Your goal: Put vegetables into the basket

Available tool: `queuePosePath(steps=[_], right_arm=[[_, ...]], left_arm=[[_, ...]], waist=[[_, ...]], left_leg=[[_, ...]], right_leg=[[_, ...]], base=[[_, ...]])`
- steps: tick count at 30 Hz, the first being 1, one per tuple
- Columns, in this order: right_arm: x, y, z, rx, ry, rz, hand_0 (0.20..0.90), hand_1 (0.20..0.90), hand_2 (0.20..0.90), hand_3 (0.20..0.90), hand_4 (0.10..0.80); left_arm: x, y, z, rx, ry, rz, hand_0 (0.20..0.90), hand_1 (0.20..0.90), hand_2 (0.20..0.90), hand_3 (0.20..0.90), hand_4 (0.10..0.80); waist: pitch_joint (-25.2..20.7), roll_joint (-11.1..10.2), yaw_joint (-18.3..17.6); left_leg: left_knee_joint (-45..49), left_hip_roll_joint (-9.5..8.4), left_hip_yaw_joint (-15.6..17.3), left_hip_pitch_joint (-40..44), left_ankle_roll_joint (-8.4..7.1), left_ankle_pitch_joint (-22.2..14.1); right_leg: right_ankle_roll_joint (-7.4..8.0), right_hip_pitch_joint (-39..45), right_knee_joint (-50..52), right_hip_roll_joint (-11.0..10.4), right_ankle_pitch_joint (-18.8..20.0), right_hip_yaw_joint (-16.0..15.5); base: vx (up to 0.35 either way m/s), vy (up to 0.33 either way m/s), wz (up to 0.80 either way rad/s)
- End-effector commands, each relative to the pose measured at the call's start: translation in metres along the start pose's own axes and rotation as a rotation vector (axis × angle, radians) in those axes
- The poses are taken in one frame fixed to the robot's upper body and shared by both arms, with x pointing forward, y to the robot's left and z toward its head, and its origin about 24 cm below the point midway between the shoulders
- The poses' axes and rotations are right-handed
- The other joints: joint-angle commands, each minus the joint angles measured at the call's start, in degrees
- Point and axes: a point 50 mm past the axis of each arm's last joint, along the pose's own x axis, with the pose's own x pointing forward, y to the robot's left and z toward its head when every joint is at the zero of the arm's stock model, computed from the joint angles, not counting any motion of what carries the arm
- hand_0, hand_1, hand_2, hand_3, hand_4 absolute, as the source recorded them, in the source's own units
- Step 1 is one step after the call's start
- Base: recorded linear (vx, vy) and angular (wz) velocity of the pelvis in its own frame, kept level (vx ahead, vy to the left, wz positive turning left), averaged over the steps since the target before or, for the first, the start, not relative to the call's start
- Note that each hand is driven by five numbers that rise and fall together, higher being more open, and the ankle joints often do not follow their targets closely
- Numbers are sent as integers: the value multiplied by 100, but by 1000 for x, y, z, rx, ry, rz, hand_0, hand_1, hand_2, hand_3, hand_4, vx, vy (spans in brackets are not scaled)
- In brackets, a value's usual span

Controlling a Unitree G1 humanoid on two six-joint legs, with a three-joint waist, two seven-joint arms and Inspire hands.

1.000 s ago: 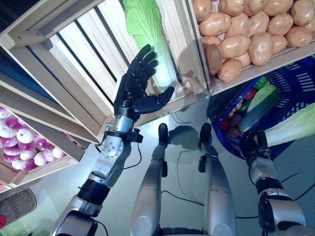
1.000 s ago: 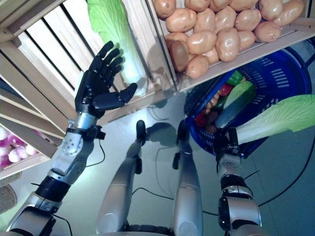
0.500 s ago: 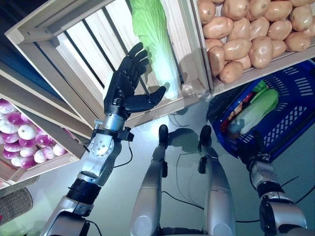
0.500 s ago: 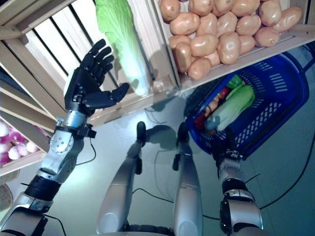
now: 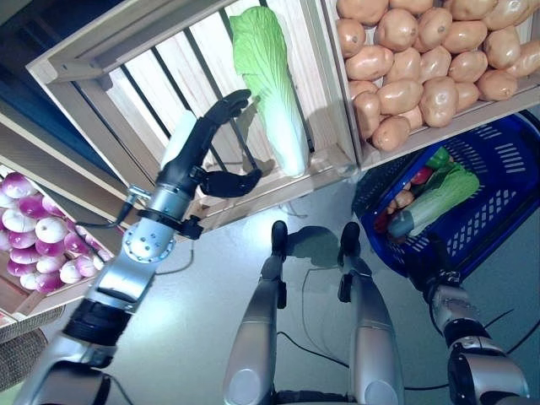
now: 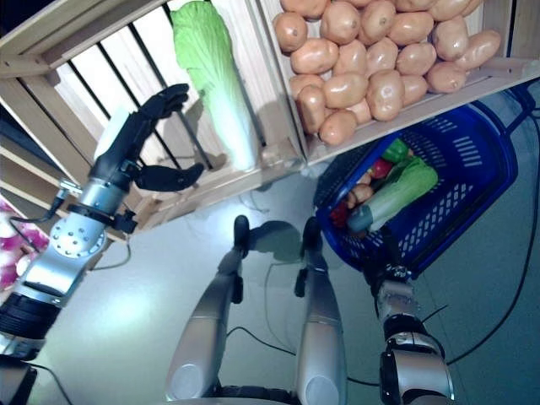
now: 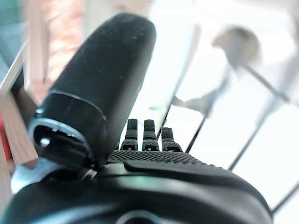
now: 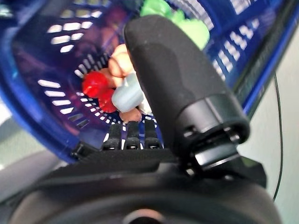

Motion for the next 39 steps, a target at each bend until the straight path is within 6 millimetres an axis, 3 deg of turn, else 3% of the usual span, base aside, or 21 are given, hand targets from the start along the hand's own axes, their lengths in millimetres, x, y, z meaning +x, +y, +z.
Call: queuePosePath(steps=[1, 6, 10, 16, 31, 39], right_arm=[[-8, -25, 14, -188, -36, 67, 900, 900, 900, 900, 800], [-14, -34, 0, -351, -20, 149, 900, 900, 900, 900, 800], [-16, -37, -5, -389, -6, 192, 900, 900, 900, 900, 800], [-13, -29, -3, -442, 0, 215, 900, 900, 900, 900, 800], [-4, 6, -8, -485, 19, 238, 900, 900, 900, 900, 800], [-2, 10, -6, -495, 22, 243, 900, 900, 900, 900, 800]], left_arm=[[19, 51, 38, 365, -211, 243, 900, 900, 900, 900, 800], [32, 64, 43, 698, -256, 190, 900, 900, 900, 900, 800], [41, 61, 50, 900, -338, 140, 900, 900, 900, 900, 800], [59, 59, 66, 1074, -511, 137, 900, 900, 900, 900, 800], [82, 26, 59, 1167, -520, -115, 900, 900, 900, 900, 800], [90, 11, 50, 1206, -371, -370, 900, 900, 900, 900, 800]], waist=[[-19, 27, 44], [-19, -15, -114], [-19, -50, -217], [-19, -105, -365], [-19, -165, -479], [-19, -218, -539]], left_leg=[[403, -324, 182, -194, -18, -314], [513, -259, 248, -238, -41, -336], [529, -228, 280, -290, -38, -343], [645, -145, 335, -380, -60, -367], [788, -15, 430, -573, -87, -380], [804, 26, 465, -588, -99, -423]], right_leg=[[79, 486, -332, 117, 236, -112], [90, 434, -263, 77, 218, -93], [95, 365, -248, 86, 219, -55], [104, 225, -132, 110, 219, 3], [87, 22, -35, 173, 225, 116], [100, 8, -51, 203, 212, 150]], base=[[53, 57, -1], [18, 57, 1], [2, 17, -1], [0, 0, 0], [-4, 6, -2], [0, 0, 0]])
